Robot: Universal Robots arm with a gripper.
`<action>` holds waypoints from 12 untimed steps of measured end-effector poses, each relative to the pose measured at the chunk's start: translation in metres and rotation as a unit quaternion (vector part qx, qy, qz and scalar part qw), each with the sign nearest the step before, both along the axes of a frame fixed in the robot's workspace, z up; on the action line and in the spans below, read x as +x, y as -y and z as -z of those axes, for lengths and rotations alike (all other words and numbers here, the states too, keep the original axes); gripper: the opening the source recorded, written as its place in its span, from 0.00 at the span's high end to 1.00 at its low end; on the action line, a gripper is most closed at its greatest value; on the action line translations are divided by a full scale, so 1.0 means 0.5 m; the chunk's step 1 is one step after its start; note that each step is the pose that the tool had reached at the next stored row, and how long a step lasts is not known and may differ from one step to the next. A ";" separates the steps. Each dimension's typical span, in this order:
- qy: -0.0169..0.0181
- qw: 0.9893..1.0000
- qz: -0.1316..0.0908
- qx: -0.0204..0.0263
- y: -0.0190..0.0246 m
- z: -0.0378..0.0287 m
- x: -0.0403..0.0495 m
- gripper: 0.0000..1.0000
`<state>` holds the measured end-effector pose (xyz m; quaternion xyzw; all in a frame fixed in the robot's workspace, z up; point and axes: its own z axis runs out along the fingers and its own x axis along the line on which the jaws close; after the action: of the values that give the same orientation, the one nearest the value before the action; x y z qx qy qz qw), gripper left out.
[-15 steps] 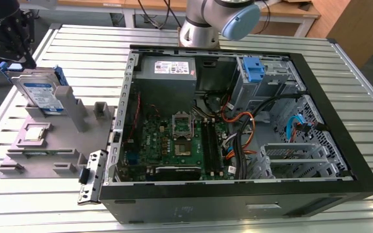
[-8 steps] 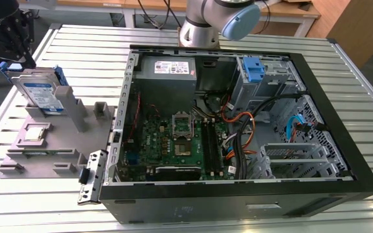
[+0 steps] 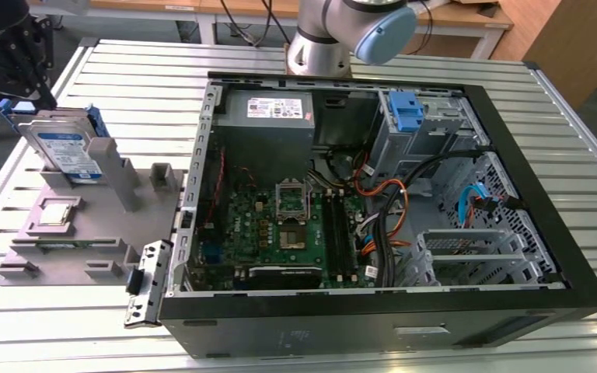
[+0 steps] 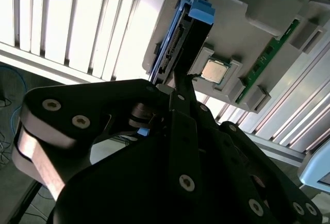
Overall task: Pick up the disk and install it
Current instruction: 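Pick up the disk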
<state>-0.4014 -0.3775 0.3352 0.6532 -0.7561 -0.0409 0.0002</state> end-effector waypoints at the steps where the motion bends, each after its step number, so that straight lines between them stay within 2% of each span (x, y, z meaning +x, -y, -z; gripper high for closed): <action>1: 0.000 1.000 0.000 0.000 0.0000 0.000 -0.001 0.89; 12: 0.000 1.000 0.000 0.000 0.0000 0.001 -0.003 0.89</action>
<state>-0.4028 -0.3775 0.3349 0.6532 -0.7561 -0.0408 0.0000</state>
